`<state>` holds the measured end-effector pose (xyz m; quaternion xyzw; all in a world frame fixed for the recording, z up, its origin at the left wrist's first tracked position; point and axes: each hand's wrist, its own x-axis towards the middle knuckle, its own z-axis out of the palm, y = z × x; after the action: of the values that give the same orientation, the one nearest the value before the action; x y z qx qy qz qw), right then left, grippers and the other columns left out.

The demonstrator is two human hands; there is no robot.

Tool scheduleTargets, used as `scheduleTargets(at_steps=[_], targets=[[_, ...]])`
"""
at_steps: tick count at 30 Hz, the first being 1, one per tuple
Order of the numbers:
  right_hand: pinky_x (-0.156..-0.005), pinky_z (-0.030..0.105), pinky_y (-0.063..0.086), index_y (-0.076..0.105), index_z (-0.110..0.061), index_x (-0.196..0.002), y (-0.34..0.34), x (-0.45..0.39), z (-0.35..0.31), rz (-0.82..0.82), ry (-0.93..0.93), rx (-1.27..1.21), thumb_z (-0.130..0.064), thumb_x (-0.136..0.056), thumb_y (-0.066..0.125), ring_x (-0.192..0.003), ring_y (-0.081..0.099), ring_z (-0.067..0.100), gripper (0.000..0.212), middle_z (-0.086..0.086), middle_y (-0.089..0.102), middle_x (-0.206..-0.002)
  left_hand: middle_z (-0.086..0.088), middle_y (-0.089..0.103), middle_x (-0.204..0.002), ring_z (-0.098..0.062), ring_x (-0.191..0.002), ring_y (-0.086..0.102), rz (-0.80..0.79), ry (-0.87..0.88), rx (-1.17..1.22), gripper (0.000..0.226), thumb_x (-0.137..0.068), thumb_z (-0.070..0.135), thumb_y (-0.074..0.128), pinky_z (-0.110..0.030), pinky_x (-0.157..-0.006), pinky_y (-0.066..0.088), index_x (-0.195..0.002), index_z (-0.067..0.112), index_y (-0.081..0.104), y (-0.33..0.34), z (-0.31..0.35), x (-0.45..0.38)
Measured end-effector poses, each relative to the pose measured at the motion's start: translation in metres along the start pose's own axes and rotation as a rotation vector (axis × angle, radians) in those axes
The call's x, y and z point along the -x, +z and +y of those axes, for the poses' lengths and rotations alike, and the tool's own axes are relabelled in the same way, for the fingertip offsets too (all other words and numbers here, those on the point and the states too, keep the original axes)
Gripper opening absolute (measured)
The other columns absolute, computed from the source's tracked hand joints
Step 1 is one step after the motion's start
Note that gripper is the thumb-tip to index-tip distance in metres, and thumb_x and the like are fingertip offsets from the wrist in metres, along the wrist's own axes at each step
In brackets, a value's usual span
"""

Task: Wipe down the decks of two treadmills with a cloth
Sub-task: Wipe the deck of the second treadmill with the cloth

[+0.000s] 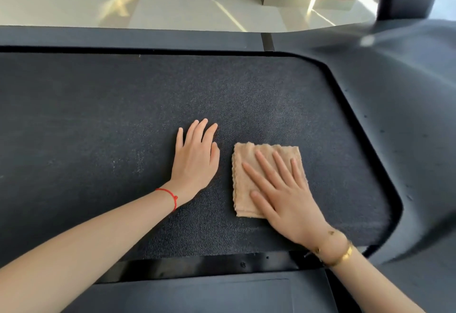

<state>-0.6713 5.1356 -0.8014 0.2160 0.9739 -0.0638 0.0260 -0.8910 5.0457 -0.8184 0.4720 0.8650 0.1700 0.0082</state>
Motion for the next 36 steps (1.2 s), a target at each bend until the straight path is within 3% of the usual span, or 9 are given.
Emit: scheduleTargets(at_steps=[7,12,16,21,24,26,30,36], targets=[[-0.119,0.040,-0.019,0.003,-0.048,-0.154,0.001,-0.046,-0.001,0.036,0.043,-0.060,-0.059,-0.099,0.009,-0.153,-0.011,0.020,0.057,-0.015,-0.004,-0.165,-0.001,0.018,-0.164,-0.019,-0.153,0.009,-0.055,-0.021,-0.076,0.054,-0.104,0.032,0.025,-0.053,-0.123,0.010,-0.157,0.023,0.021,-0.012,-0.025,0.026],[-0.120,0.050,-0.012,0.005,-0.042,-0.157,0.003,-0.155,-0.037,0.021,0.066,-0.059,-0.056,-0.100,0.011,-0.153,-0.008,0.027,0.058,-0.006,-0.004,-0.167,0.002,0.014,-0.165,-0.018,-0.153,0.006,-0.056,-0.148,-0.132,0.054,-0.105,0.034,0.024,-0.053,-0.123,0.009,-0.158,0.026,0.016,-0.030,-0.061,0.053],[-0.119,0.053,-0.012,0.003,-0.041,-0.157,0.009,-0.194,-0.096,-0.015,-0.077,-0.047,-0.053,-0.102,0.011,-0.152,-0.010,0.030,0.057,-0.003,-0.005,-0.167,0.002,0.013,-0.165,-0.019,-0.153,0.006,-0.049,-0.266,-0.170,0.054,-0.105,0.035,0.023,-0.053,-0.122,0.010,-0.158,0.027,0.015,-0.045,-0.094,0.076],[-0.122,0.052,-0.007,0.003,-0.041,-0.157,0.014,-0.165,-0.152,-0.007,-0.326,0.000,-0.056,-0.099,0.006,-0.153,-0.010,0.028,0.060,-0.006,-0.004,-0.166,0.002,0.012,-0.166,-0.021,-0.153,0.008,-0.065,-0.369,-0.225,0.055,-0.105,0.037,0.023,-0.053,-0.122,0.012,-0.158,0.027,0.013,-0.066,-0.136,0.106],[-0.121,0.047,-0.016,0.001,-0.044,-0.156,0.015,-0.150,-0.159,-0.031,-0.410,0.006,-0.059,-0.097,0.000,-0.152,-0.013,0.025,0.061,-0.010,-0.008,-0.165,0.004,0.011,-0.166,-0.020,-0.153,0.007,-0.064,-0.388,-0.229,0.055,-0.105,0.038,0.021,-0.052,-0.122,0.011,-0.159,0.029,0.011,-0.075,-0.163,0.119],[-0.119,0.043,-0.020,0.001,-0.046,-0.155,0.016,-0.157,-0.159,-0.035,-0.405,0.006,-0.059,-0.097,0.003,-0.152,-0.013,0.024,0.060,-0.013,-0.008,-0.164,0.005,0.011,-0.166,-0.020,-0.153,0.007,-0.048,-0.393,-0.223,0.056,-0.105,0.039,0.022,-0.052,-0.122,0.010,-0.158,0.030,0.011,-0.082,-0.183,0.125],[-0.121,0.047,-0.013,0.005,-0.047,-0.155,0.015,-0.213,-0.182,-0.017,-0.285,-0.036,-0.055,-0.101,0.013,-0.153,-0.011,0.023,0.055,-0.011,-0.005,-0.166,0.008,0.011,-0.165,-0.017,-0.153,0.005,-0.021,-0.395,-0.173,0.056,-0.104,0.042,0.024,-0.052,-0.123,0.007,-0.158,0.033,0.013,-0.091,-0.218,0.128],[-0.119,0.052,-0.013,0.001,-0.043,-0.156,0.021,-0.300,-0.257,-0.033,-0.157,-0.027,-0.054,-0.101,0.008,-0.152,-0.013,0.029,0.056,-0.006,-0.007,-0.167,0.011,0.008,-0.165,-0.016,-0.153,0.000,0.022,-0.452,-0.157,0.055,-0.104,0.044,0.024,-0.052,-0.123,0.004,-0.157,0.036,0.012,-0.106,-0.275,0.131]])
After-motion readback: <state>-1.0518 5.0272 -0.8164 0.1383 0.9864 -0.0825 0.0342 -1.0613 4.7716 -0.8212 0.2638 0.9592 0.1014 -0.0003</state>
